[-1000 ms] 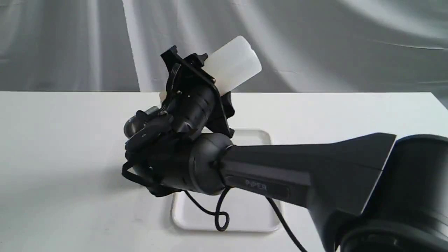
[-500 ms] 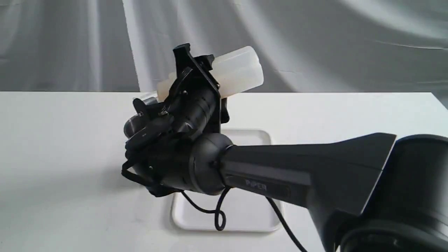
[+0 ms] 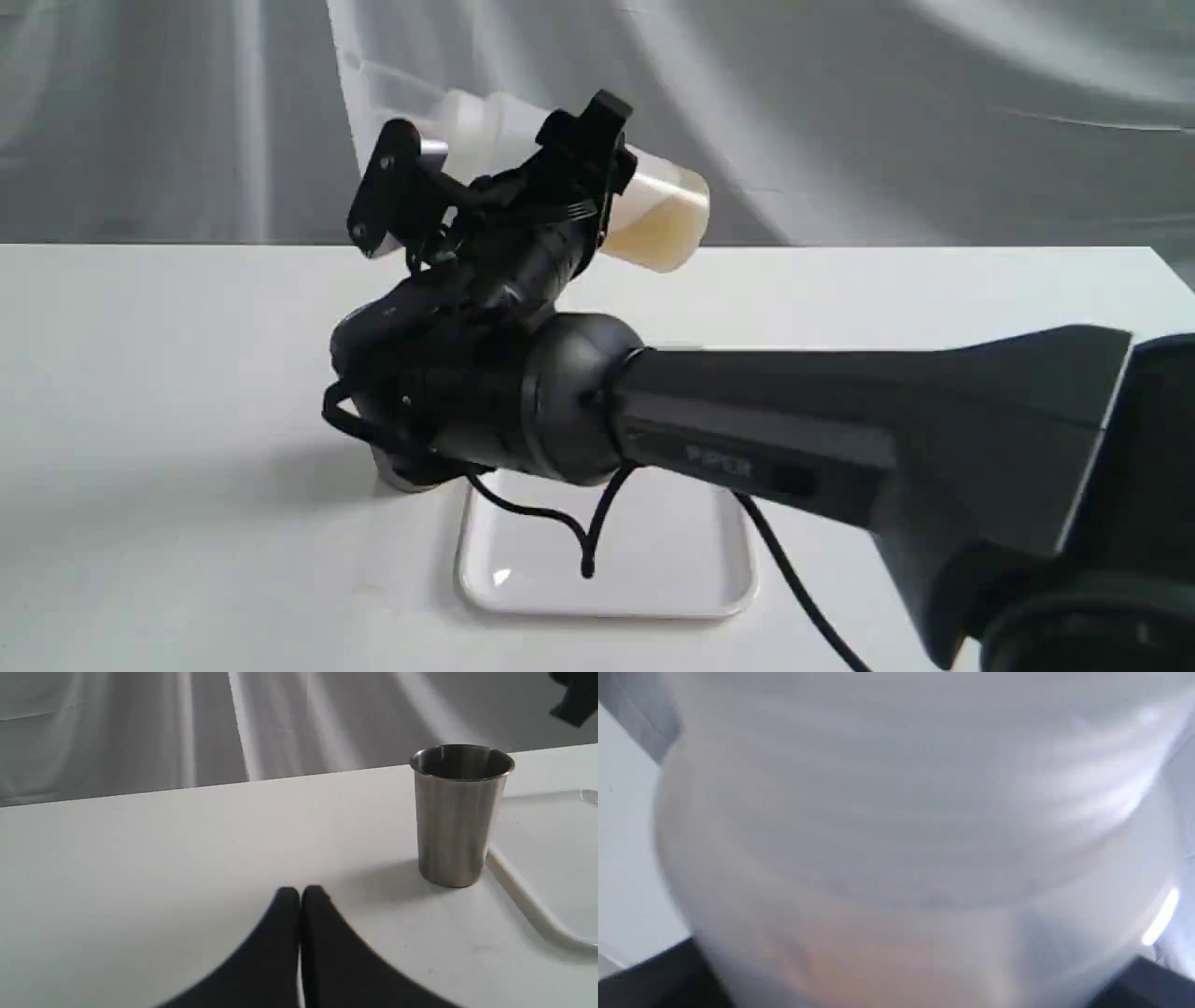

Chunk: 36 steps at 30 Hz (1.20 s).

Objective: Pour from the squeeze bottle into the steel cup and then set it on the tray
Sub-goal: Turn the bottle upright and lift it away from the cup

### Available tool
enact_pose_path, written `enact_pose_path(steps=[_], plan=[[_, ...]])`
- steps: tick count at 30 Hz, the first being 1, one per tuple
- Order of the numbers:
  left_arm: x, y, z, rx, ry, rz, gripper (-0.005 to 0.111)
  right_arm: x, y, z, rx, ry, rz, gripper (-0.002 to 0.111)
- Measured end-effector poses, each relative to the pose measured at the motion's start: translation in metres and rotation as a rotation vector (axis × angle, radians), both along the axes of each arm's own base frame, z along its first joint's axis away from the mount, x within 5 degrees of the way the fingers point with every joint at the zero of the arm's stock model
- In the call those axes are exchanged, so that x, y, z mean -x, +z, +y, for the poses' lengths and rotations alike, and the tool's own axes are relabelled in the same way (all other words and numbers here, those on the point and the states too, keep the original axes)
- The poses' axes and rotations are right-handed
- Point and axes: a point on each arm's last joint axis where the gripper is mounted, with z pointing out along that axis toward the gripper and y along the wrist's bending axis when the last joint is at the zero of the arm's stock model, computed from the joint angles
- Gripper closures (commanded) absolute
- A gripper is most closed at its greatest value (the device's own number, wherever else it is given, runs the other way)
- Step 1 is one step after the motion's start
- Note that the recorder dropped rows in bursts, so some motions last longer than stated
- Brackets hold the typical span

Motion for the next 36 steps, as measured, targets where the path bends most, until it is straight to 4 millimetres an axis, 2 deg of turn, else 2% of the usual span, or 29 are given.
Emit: enact_pose_path(steps=[4, 14, 19, 30, 36], plan=[[0.0, 0.0, 0.0, 0.0, 0.0, 0.0, 0.107, 0.004, 0.024, -0.004, -0.107, -0.008, -0.069, 0.092], [0.0, 0.0, 0.0, 0.0, 0.0, 0.0, 0.107, 0.017, 0.071, -0.016, -0.221, -0.022, -0.128, 0.092], [0.0, 0.0, 0.0, 0.0, 0.0, 0.0, 0.107, 0.033, 0.092, -0.033, -0.291, -0.039, -0.128, 0.092], [0.0, 0.0, 0.0, 0.0, 0.0, 0.0, 0.107, 0.083, 0.097, -0.08, -0.324, -0.084, -0.036, 0.092], [0.0, 0.0, 0.0, 0.0, 0.0, 0.0, 0.107, 0.106, 0.103, -0.102, -0.431, -0.105, -0.081, 0.092]])
